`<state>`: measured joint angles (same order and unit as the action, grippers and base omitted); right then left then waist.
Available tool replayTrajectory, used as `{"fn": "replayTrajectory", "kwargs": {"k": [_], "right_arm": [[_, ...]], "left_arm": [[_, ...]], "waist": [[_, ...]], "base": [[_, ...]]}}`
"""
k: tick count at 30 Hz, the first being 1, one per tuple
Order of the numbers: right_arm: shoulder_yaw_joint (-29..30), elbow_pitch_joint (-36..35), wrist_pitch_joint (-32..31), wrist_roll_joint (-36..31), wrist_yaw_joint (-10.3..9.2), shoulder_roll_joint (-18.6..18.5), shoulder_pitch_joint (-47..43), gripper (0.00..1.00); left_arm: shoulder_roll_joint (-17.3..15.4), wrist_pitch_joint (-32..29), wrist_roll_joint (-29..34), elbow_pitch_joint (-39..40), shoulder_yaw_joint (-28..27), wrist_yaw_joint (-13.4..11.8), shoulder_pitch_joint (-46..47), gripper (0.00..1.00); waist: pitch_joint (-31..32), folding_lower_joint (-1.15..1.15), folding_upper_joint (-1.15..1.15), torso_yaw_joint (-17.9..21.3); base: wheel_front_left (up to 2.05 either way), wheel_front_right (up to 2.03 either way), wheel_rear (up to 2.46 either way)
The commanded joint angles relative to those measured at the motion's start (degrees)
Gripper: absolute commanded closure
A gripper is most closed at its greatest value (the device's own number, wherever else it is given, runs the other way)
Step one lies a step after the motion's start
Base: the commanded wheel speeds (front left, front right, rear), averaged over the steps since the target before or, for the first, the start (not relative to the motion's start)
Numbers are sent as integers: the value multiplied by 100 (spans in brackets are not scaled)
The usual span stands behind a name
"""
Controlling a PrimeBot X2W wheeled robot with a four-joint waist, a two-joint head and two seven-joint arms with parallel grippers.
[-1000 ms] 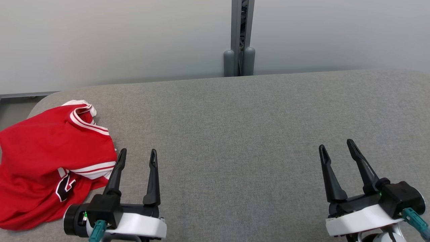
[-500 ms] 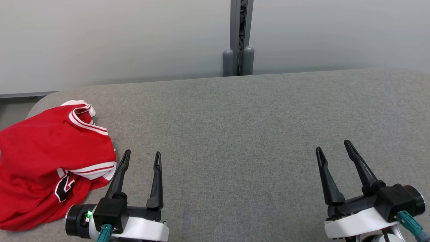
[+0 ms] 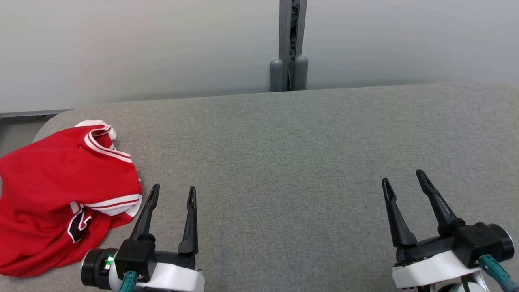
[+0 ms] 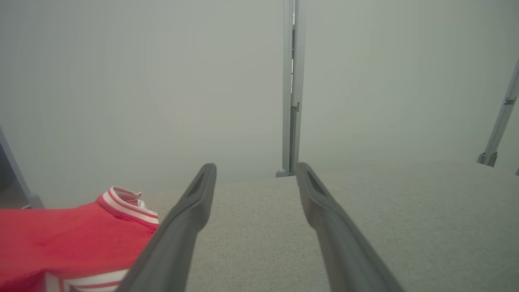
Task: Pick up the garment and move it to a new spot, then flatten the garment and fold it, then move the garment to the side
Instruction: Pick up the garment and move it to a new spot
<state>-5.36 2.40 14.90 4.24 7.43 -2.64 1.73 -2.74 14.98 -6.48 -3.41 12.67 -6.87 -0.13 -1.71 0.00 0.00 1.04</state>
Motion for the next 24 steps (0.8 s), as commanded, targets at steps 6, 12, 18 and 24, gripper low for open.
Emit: {"fn": "replayTrajectory", "kwargs": {"k": [6,12,18,24], "right_arm": [[-23,-7,47,-10,9,-45,-87,0],[-105,-28,47,11,9,-44,-104,0],[-141,-23,47,12,10,-44,-159,0],[-144,-41,47,24,10,-44,-217,0]], "left_arm": [[-27,27,42,-32,-16,-25,-26,0],[-26,27,49,5,-45,-69,-64,0],[-26,27,8,10,-55,-91,-146,0],[-26,27,-3,24,-58,-90,-186,0]], "waist": [[16,0,0,-177],[39,0,0,-465],[87,0,0,-750],[141,0,0,-1127]], "base": [[0,0,0],[0,0,0],[0,0,0],[0,0,0]]}}
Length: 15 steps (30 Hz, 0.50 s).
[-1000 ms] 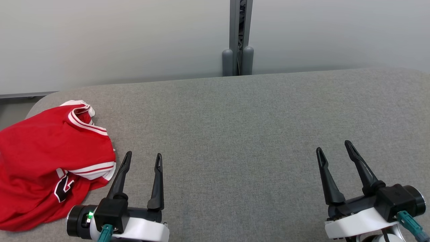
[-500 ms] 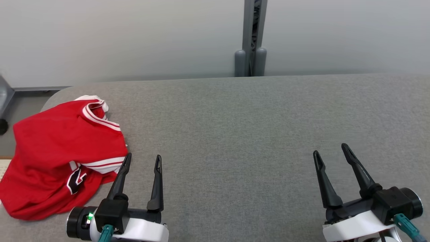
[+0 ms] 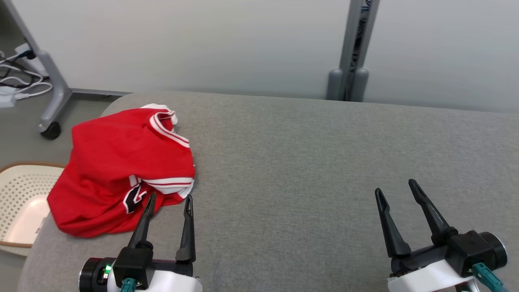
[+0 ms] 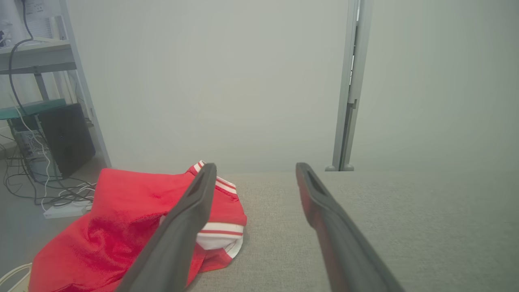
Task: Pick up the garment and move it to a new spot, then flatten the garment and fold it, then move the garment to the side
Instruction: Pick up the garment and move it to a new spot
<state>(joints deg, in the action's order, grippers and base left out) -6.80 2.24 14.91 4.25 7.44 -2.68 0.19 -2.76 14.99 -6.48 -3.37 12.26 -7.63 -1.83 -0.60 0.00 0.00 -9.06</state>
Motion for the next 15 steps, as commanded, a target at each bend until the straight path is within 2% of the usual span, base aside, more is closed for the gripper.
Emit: {"fn": "replayTrajectory", "kwargs": {"k": [1,15], "right_arm": [[-3,-25,46,26,8,-41,-65,0],[-77,25,45,152,8,-42,-114,0]], "left_arm": [[-23,25,-8,18,-19,-7,-24,0],[-23,25,-28,19,-139,59,-106,0]], "waist": [[39,0,0,-180],[106,0,0,-951]], "base": [[0,0,0],[0,0,0]]}}
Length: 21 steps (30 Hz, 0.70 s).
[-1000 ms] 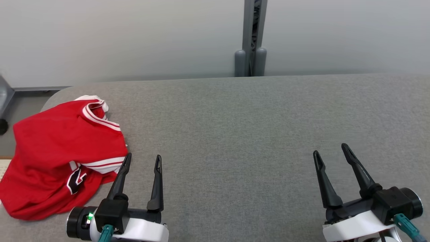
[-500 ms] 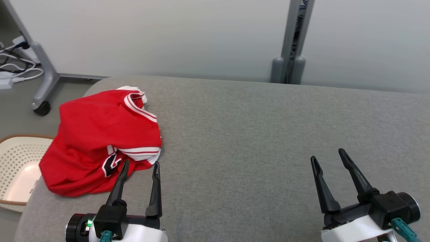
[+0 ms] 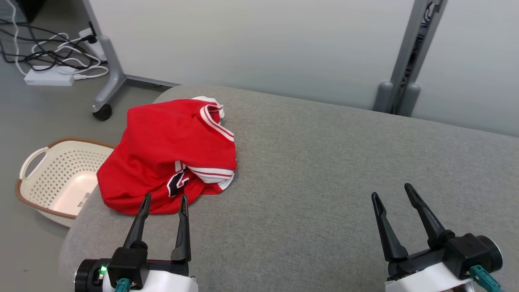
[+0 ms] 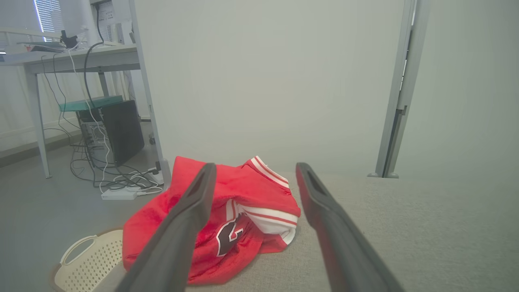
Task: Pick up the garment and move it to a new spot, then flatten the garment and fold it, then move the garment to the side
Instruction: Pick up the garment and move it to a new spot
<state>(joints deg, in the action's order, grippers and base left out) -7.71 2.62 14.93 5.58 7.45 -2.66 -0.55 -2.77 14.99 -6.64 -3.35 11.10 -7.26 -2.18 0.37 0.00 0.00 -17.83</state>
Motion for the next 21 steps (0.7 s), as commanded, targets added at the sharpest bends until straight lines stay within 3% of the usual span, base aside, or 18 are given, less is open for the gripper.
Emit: {"fn": "replayTrajectory", "kwargs": {"k": [1,9,21], "right_arm": [[11,-15,44,26,6,-42,-50,0],[-2,-2,44,63,6,-43,-91,0],[31,17,44,95,4,-42,-90,0]], "left_arm": [[-22,25,-32,26,-33,23,-73,0],[-22,25,-40,77,-92,62,-122,0],[-22,25,-109,154,-144,38,-174,0]], "waist": [[11,0,0,-116],[51,0,0,-322],[32,0,0,-317]], "base": [[0,0,0],[0,0,0],[0,0,0]]}}
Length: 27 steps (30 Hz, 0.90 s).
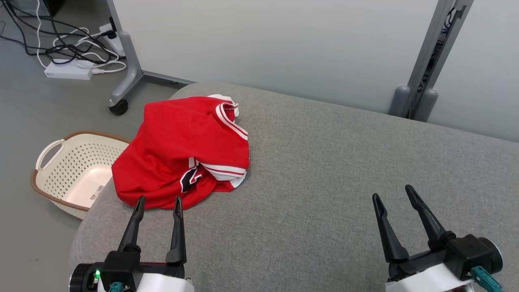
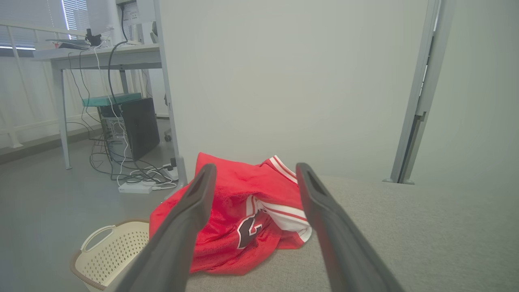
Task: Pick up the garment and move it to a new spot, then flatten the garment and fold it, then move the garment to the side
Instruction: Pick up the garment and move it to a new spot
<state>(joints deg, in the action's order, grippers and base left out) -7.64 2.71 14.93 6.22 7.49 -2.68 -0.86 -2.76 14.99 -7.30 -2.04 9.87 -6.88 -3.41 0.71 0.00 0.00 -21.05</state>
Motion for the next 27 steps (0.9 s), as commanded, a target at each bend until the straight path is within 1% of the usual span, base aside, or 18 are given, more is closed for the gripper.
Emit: {"fn": "replayTrajectory", "kwargs": {"k": [1,5,10,17,21,27], "right_arm": [[22,0,44,23,1,-41,-50,0],[26,-35,44,-28,1,-42,20,0],[-6,-57,44,-134,1,-42,150,0],[-32,-87,44,-337,1,-42,327,0],[5,-89,44,-393,1,-56,460,0],[-33,-124,43,-374,1,-152,764,0]], "left_arm": [[-23,25,-50,30,-18,-13,-54,0],[-23,25,-136,37,4,-41,38,0],[-23,25,-365,-28,-41,-38,407,0],[-22,25,-576,-198,-208,-19,1141,0],[-22,25,-630,-460,-354,45,1633,0],[-46,25,-630,-1176,-706,202,2509,0]], "waist": [[-17,0,0,16],[-125,0,0,63],[-460,0,0,132],[-1002,0,0,213],[-1322,0,0,286],[-1837,0,0,460]], "base": [[0,0,0],[0,0,0],[0,0,0],[0,0,0],[0,0,0],[0,0,0]]}}
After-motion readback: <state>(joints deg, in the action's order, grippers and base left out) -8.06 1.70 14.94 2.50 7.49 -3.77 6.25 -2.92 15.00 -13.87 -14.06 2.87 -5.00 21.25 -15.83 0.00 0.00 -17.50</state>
